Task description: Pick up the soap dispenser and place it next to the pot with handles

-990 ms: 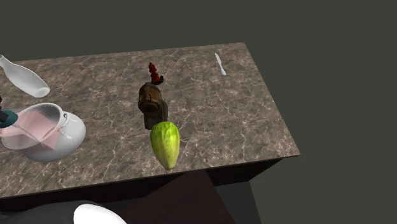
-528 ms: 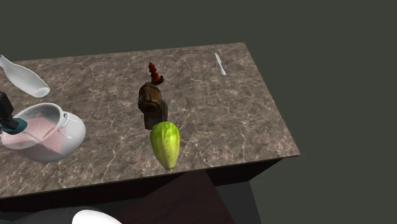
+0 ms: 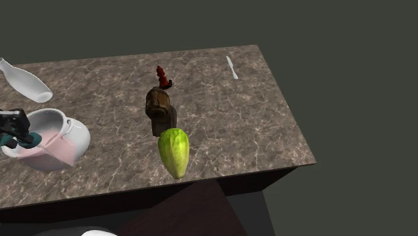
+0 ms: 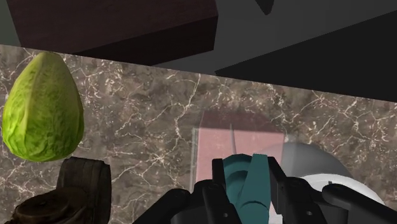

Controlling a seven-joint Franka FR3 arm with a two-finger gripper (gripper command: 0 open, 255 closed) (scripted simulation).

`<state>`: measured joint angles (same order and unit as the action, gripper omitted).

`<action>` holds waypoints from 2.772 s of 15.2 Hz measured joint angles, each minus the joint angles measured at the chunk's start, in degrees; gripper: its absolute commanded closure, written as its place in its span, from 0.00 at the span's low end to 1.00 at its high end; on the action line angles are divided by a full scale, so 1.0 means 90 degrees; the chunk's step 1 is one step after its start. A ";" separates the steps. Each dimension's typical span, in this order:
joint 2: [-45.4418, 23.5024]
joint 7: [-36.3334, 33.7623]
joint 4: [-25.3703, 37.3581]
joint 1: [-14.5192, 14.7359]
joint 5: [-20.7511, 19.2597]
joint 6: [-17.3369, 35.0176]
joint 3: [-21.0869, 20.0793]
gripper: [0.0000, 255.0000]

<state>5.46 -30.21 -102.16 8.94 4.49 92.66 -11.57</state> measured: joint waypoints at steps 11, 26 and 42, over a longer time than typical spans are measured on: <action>0.0031 0.0061 -0.0997 0.0008 0.0018 0.0965 -0.0011 1.00; -0.0229 0.0098 -0.1999 0.0024 -0.0001 0.2222 -0.0041 1.00; -0.0417 0.0107 -0.2372 0.0030 -0.0022 0.2784 -0.0052 0.00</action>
<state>1.71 -29.25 -123.51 9.21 4.29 117.72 -12.04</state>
